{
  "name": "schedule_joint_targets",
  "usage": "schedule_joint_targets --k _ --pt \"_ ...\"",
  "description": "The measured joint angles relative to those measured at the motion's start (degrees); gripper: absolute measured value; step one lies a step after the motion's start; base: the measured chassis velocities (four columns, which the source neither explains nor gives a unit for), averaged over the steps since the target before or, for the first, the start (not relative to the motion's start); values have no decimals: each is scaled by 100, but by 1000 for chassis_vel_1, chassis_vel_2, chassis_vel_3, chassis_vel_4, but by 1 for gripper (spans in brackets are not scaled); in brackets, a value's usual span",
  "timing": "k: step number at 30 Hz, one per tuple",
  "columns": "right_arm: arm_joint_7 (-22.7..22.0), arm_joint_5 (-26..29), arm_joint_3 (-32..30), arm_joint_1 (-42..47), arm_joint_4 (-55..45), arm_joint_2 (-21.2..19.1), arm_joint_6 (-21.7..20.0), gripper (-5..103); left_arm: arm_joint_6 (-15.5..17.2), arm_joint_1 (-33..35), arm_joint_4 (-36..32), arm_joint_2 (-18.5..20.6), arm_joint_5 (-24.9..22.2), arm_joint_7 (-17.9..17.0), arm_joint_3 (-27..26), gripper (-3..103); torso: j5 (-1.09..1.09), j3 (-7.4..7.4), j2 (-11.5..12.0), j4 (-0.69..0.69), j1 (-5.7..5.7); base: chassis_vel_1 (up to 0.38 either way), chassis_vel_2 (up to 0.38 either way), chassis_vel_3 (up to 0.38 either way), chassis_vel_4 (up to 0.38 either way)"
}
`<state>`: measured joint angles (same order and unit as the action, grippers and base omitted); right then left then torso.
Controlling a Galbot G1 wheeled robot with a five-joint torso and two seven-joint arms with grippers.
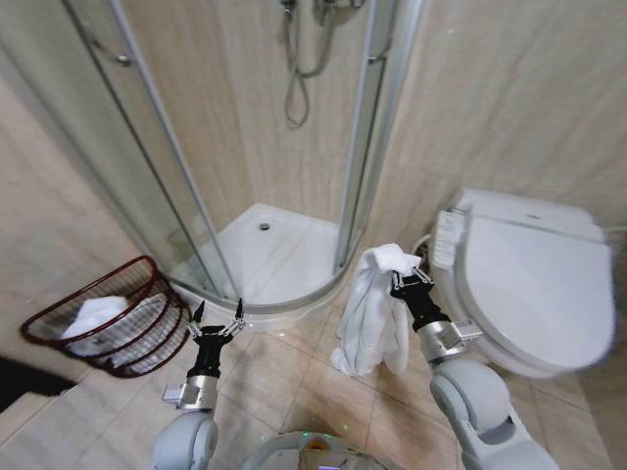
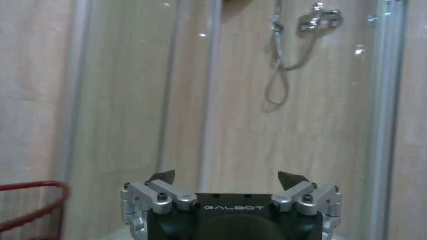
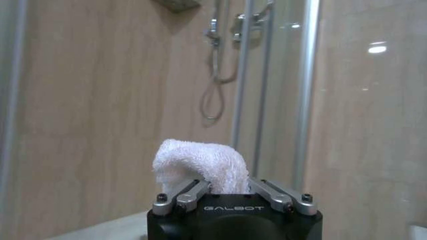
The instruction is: Discard the used towel into the hamper.
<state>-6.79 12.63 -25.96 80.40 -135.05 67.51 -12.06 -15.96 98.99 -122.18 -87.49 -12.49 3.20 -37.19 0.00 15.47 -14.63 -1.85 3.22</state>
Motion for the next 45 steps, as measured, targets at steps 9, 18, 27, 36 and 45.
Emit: schedule_joint_targets --k 9,18,27,36,45 --pt "59 -72 1 36 -19 4 12 9 -45 37 -12 -24 21 -1 12 100 1 0 0 0 0 101 92 101 107" --pt "86 -129 44 64 -23 36 48 9 -52 34 -13 -25 31 -1 16 100 1 0 0 1 1 96 95 99 99" --pt "76 -178 158 70 -34 45 147 9 -52 10 26 -22 37 2 22 100 0 0 0 1 1 107 97 92 105" --pt "45 -221 308 30 16 58 192 9 -64 17 30 -29 37 6 17 100 0 0 0 1 0 97 103 102 97" --pt "40 -227 307 45 51 55 220 9 -130 58 45 -54 66 6 15 100 0 0 0 0 0 110 104 114 111"
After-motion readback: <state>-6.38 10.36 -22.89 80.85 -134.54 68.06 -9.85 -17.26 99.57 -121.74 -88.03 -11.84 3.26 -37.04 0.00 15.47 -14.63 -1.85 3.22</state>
